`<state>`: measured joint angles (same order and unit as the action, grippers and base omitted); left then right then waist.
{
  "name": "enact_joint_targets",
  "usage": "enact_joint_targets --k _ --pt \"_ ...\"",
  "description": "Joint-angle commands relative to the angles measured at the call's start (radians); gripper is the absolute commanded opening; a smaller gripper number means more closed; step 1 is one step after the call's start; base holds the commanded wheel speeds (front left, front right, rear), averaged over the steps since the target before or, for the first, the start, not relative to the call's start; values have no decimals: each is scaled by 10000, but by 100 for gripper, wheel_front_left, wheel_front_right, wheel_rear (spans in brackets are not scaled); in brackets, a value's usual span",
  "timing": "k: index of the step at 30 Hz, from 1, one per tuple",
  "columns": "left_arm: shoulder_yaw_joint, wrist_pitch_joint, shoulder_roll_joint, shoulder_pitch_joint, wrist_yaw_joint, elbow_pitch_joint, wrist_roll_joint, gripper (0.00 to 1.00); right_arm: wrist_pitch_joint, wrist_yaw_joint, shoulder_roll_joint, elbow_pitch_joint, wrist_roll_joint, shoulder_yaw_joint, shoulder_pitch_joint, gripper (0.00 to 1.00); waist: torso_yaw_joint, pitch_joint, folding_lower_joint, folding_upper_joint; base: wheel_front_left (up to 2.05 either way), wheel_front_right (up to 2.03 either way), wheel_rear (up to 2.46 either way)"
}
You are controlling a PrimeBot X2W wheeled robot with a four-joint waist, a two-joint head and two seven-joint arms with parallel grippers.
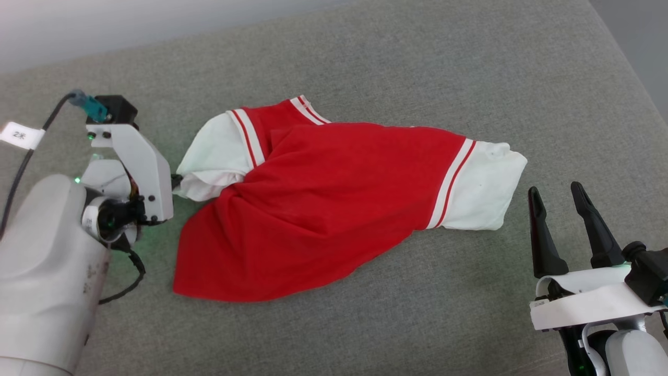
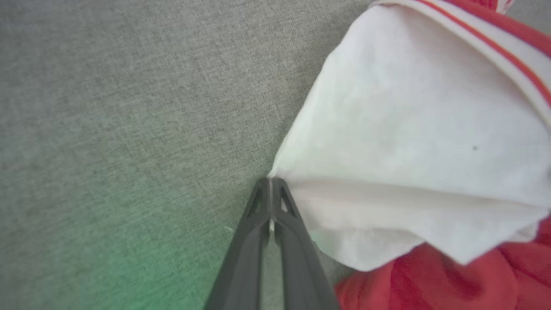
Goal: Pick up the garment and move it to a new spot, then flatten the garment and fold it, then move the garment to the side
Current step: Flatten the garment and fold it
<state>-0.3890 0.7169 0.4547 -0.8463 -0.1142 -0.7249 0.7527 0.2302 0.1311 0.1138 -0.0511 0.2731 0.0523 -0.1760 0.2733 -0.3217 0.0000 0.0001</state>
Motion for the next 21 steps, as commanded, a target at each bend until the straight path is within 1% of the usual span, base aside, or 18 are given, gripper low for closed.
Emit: enact_joint_targets --k 1,5,10,14,21 --pt "-199 235 -151 398 -44 -187 40 0 61 -6 -30 -14 -6 -37 -46 100 -42 43 0 -1 0 0 0" --pt "-139 69 70 298 -46 41 25 0 32 -6 -11 -45 -57 -136 79 100 -195 201 0 -1 0 0 0" --pt "87 -172 384 347 121 572 77 0 -75 -6 38 -42 -94 -290 218 100 -454 490 0 -1 0 0 0" --pt "282 -327 681 700 273 1077 168 0 -192 -6 103 -10 -92 -392 325 100 -738 744 0 -1 0 0 0" --pt "696 -517 1279 1614 761 1967 336 0 -449 -6 180 121 -153 -520 591 100 -1256 1148 0 -1 0 0 0"
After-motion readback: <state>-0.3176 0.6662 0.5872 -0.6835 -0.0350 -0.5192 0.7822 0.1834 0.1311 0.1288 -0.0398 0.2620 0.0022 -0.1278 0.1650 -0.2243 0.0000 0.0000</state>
